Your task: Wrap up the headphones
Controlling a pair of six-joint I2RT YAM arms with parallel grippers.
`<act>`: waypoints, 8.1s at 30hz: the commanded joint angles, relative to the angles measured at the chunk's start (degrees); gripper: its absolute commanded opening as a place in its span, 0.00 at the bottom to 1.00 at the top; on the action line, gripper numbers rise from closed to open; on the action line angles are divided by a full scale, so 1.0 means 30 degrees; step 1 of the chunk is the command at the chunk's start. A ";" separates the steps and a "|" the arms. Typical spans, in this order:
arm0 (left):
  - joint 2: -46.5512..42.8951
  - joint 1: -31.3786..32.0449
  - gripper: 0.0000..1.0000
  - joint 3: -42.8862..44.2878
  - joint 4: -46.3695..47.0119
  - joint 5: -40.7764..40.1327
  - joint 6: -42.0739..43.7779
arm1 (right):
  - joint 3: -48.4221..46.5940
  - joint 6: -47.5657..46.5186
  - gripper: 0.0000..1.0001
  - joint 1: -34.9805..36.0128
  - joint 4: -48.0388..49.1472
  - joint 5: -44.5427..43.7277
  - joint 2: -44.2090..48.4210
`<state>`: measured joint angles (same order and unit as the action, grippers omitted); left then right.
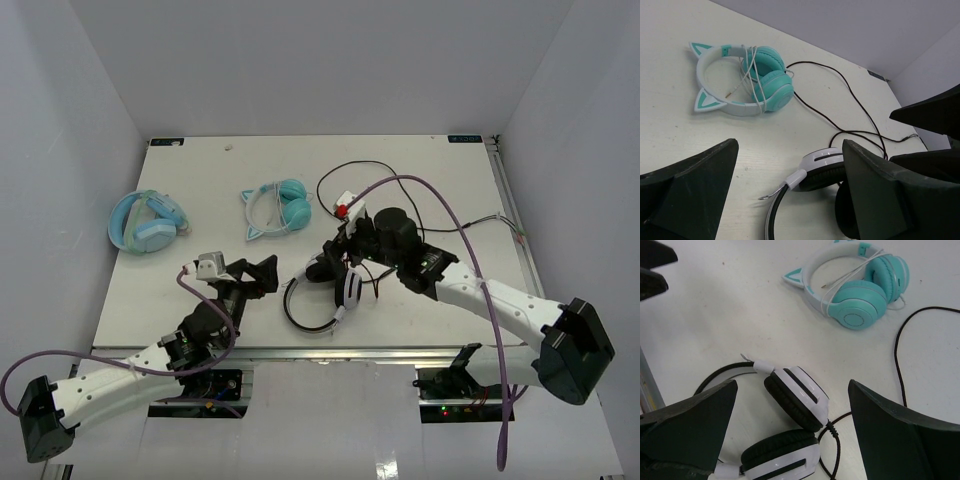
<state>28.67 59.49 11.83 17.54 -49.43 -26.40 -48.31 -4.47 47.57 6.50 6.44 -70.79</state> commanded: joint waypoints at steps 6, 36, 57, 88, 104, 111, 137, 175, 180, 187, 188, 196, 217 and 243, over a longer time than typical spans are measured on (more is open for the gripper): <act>-0.1786 0.0006 0.96 -0.0603 -0.1127 -0.1480 -0.0922 | -0.4443 -0.6626 1.00 -0.0097 -0.4819 0.3050 -0.3770; -0.1148 0.0005 0.97 -0.0487 -0.0778 -0.1145 -0.0881 | -0.5578 -0.8430 0.75 -0.0301 -0.6252 0.3602 -0.9421; 0.1239 0.0034 0.93 0.2145 -0.3564 0.2115 -0.1137 | -0.4632 -0.1153 0.08 -0.0271 -0.7018 -0.4791 -0.4328; 1.2097 0.0005 0.74 1.5540 -1.3787 0.6454 0.2766 | 0.0322 0.4487 0.08 -0.0183 -0.6287 -0.8757 0.5159; 1.5006 0.0005 0.60 1.6600 -1.4518 0.5544 0.3184 | 0.0664 0.4477 0.08 -0.0037 -0.6092 -0.7845 0.5330; 1.5821 0.0005 0.46 1.7009 -1.4553 0.5240 0.3123 | 0.0646 0.4412 0.08 0.0057 -0.6063 -0.7630 0.5409; 1.2259 -0.3276 0.00 1.6985 -1.6951 0.5600 0.1034 | -0.3874 0.2897 0.93 0.0107 -0.7059 -0.6569 0.5160; 0.4845 -0.3628 0.00 2.1794 -1.8959 0.9134 -0.2520 | 0.8628 0.0171 0.81 0.0095 0.9851 0.7066 0.8863; 0.4119 -0.3602 0.00 2.1267 -1.8028 1.0360 -0.3081 | 0.9221 0.0088 0.77 0.0080 1.2143 0.7617 0.7525; 0.3570 -0.3628 0.00 2.0657 -1.7255 1.1564 -0.3649 | 0.9997 0.0452 0.70 0.0080 1.4566 0.7513 0.5632; 0.3485 -0.3617 0.00 2.0542 -1.7152 1.1720 -0.3723 | 1.0100 0.0558 0.69 0.0080 1.4962 0.7493 0.5351; 0.3169 -0.3618 0.00 2.0071 -1.6794 1.1820 -0.3855 | 1.0448 0.1955 0.64 0.0148 1.7643 0.8274 0.3181; 0.2077 -0.3609 0.00 1.7413 -1.3221 1.7110 -0.2992 | 1.0886 0.2587 0.26 0.0696 1.9762 0.6594 -0.0267; 0.7905 -0.3599 0.00 1.8091 -2.0772 1.7716 0.2734 | -0.4504 -0.1870 0.08 -0.0769 -0.3792 0.0038 0.2833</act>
<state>50.07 48.56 63.45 -40.72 15.76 -18.17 -54.59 -8.26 45.35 9.85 10.68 -64.01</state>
